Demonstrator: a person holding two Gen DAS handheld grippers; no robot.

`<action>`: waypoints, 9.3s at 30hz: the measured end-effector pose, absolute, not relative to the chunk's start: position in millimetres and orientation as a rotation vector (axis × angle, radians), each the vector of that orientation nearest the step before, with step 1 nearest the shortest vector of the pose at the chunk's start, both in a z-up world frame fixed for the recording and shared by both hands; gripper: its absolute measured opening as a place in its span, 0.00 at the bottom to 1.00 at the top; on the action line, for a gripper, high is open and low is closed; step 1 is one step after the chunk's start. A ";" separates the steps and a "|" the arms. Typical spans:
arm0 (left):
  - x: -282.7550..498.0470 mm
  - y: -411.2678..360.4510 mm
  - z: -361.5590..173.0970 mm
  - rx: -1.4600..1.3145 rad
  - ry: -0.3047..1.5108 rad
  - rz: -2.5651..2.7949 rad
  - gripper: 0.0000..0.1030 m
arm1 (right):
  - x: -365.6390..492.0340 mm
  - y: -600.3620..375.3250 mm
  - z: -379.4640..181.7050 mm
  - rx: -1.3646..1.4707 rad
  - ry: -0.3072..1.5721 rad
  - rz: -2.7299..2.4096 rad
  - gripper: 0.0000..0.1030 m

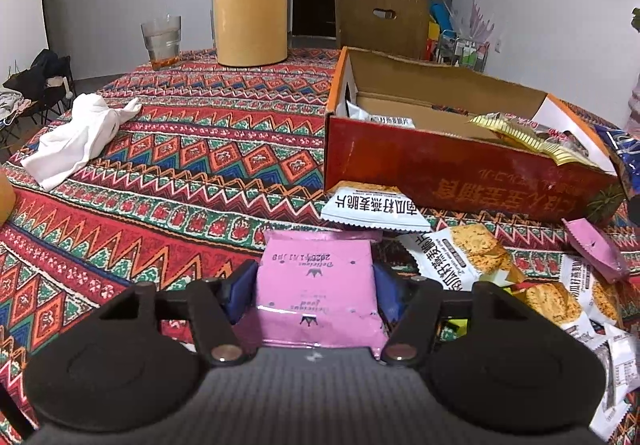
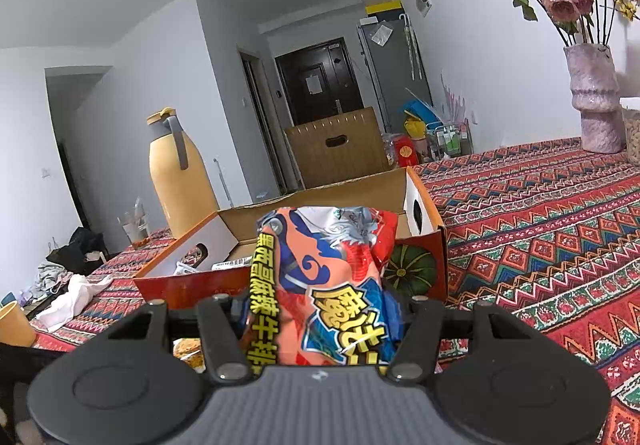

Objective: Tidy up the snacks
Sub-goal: 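Grasp the pink packet with the left gripper while the right holds the orange bag above the box, then lift the pink packet with the left gripper while the right holds the orange bag, then carry the pink packet and orange bag over the box with both grippers, then open both grippers to drop the packets into the box, then move both grippers back from the box toward the snack pile, then grasp another pink packet on the table with the right gripper, then lift the pink packet with the right gripper while the left grasps a white cracker packet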

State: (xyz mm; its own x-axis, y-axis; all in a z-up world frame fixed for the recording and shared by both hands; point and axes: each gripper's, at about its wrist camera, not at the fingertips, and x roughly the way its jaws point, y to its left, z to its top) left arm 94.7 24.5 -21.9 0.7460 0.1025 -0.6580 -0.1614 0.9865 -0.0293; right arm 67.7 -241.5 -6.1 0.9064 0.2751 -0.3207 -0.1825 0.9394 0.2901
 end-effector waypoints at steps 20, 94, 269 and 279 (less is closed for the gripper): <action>71.0 32.7 -9.1 -0.119 0.682 0.124 0.76 | 52.3 -239.4 2.2 0.226 0.293 0.229 0.56; 58.4 34.2 -12.1 -0.082 0.713 0.064 0.61 | 31.6 -236.3 12.0 0.206 0.268 0.219 0.56; 62.5 46.0 -25.5 -0.157 0.550 0.022 1.00 | 146.1 -237.9 -33.0 0.188 0.758 0.162 0.87; 64.4 44.6 -26.2 -0.151 0.557 0.033 1.00 | 137.2 -245.5 -33.4 0.212 0.706 0.171 0.67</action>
State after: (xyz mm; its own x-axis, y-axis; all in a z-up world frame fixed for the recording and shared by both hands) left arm 64.4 44.6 -26.2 0.8488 -0.0095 -0.5286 -0.0723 0.9884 -0.1338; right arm 137.2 -245.5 -33.4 0.7487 0.2265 -0.6230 -0.0838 0.9646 0.2500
